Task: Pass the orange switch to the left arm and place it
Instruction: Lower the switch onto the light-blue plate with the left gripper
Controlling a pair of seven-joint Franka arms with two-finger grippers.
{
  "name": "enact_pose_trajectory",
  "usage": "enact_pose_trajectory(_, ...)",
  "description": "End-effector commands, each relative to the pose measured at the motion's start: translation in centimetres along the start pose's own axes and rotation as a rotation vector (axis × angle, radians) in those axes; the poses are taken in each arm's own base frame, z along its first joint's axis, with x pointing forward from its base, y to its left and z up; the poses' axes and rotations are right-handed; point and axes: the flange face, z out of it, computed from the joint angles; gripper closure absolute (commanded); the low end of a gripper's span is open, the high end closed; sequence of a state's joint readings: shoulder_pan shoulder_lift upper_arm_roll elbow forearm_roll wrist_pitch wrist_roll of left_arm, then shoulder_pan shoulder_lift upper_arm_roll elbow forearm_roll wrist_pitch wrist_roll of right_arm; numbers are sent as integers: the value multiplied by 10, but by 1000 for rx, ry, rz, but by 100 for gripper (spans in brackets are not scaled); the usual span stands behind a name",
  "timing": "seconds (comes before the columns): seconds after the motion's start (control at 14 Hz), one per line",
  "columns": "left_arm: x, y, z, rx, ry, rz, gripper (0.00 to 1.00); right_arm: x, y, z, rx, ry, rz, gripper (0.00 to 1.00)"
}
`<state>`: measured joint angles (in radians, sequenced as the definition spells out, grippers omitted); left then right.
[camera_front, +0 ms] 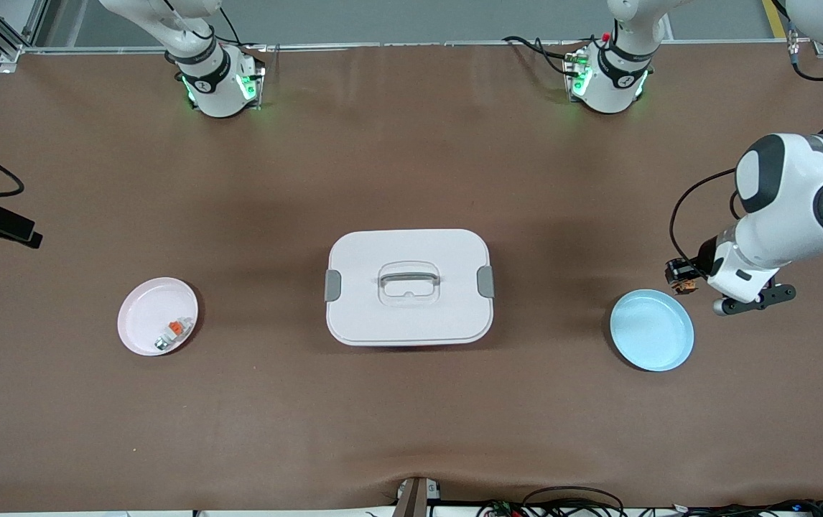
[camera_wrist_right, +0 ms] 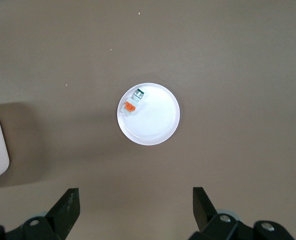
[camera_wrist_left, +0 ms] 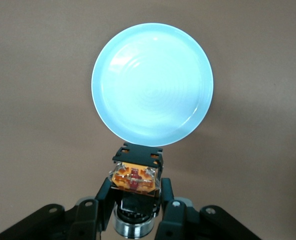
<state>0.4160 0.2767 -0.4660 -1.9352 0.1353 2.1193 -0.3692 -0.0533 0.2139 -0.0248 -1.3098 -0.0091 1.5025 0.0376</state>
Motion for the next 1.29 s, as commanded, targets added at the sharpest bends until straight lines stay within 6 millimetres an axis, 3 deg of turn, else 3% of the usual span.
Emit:
enact_pose_trajectory(0.0,3,7,-5,14,18,-25,100,-7,12,-9,3,-10,29,0)
enact_pose_trajectory(0.43,13,5,18,25,24,-6,100,-7,2,-9,19,-6,10,0)
enact_pose_trajectory(1.0,37,6,73,70,122,100,100,-5,3,-9,26,6,1,0)
enact_pose_trajectory(1.22,60,5,95,58,134,116,100,-4,8,-10,30,14,10,0)
